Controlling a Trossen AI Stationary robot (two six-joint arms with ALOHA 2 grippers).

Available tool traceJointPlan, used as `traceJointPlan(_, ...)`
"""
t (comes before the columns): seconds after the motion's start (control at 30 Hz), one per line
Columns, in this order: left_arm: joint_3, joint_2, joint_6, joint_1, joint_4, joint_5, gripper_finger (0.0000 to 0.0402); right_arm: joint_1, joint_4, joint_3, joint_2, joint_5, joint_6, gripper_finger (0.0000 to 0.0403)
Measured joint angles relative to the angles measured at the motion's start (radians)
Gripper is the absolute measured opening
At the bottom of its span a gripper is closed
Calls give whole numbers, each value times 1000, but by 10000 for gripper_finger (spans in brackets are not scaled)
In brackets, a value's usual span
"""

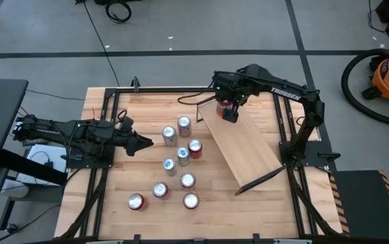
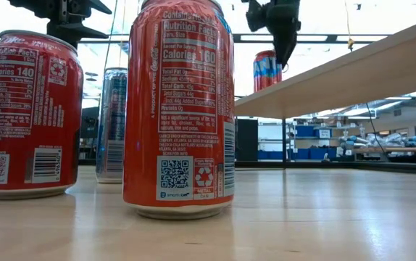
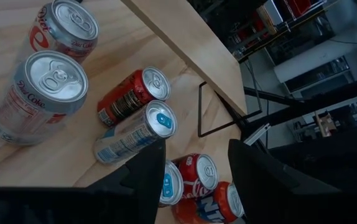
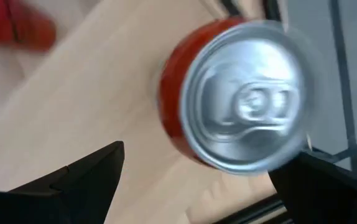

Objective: Place canned beverage on shelf
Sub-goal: Put the top orange soda can on the shelf

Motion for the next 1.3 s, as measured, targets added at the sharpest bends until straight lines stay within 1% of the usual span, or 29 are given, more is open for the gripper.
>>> traceJointPlan(0.07, 0, 0, -3, 0, 1, 0, 185, 4, -2, 15, -14, -9, 90, 392)
traceJointPlan(0.2, 0, 0, -16, 0, 1, 1, 185, 4, -2, 21, -41, -75, 266, 392)
traceJointPlan(0.27, 0, 0, -18, 0, 1, 1, 185, 4, -2, 21, -45, -142, 340, 392)
traceJointPlan(0.33, 0, 0, -19, 0, 1, 1, 185, 4, -2, 21, -47, -240, 414, 392)
traceJointPlan(0.43, 0, 0, -19, 0, 1, 2, 185, 13, 44, 0, -47, -378, 452, 392)
traceJointPlan(0.5, 0, 0, -19, 0, 0, 2, 185, 27, 93, -14, -46, -419, 470, 392)
traceJointPlan(0.57, 0, 0, -19, 0, 1, 1, 185, 48, 147, -21, -46, -434, 485, 390)
traceJointPlan(0.63, 0, 0, -19, 0, 0, 1, 185, 70, 204, -27, -46, -425, 487, 387)
traceJointPlan(0.77, 0, 0, -18, 0, 0, 1, 185, 123, 282, -30, -46, -309, 479, 379)
traceJointPlan(0.97, 0, 0, -18, 0, 0, -14, 185, 162, 345, -29, -39, -227, 493, 366)
traceJointPlan(1.13, 0, 0, -17, 1, 0, -21, 185, 163, 374, -30, 5, -213, 471, 360)
traceJointPlan(1.3, 0, 0, -16, 1, -6, -21, 185, 164, 369, -30, 52, -150, 468, 358)
